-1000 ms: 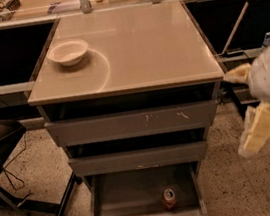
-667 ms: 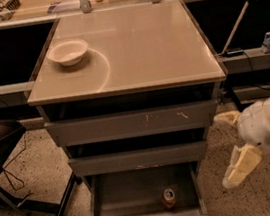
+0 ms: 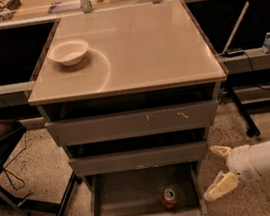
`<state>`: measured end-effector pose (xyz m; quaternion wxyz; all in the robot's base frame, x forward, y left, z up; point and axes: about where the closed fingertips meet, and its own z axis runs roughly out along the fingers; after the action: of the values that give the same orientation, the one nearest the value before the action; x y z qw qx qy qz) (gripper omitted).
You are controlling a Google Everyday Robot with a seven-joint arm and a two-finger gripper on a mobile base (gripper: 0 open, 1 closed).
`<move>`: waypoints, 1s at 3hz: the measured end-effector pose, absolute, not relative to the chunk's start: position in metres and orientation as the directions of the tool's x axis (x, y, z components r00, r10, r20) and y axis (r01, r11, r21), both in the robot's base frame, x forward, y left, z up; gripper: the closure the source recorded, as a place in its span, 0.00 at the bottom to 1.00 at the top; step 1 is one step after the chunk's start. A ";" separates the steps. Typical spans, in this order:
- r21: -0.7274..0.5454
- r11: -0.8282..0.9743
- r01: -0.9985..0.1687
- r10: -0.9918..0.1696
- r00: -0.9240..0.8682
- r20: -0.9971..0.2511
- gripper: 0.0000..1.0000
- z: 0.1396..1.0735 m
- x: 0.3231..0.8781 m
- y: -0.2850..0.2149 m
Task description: Pick coke can from bottom drawer and place on counter
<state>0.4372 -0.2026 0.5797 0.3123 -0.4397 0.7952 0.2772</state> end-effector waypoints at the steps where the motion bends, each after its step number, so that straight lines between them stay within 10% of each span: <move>1: 0.238 0.454 -0.858 -0.486 -0.463 -0.741 0.00 0.542 0.430 -0.194; 3: 0.276 0.556 -0.784 -0.330 -0.513 -0.793 0.00 0.513 0.434 -0.162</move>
Offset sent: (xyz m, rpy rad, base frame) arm -0.0068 0.0130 -0.0460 0.0469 0.0300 -0.1341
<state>0.4338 -0.1617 0.5130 0.3534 -0.3444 0.8082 0.3213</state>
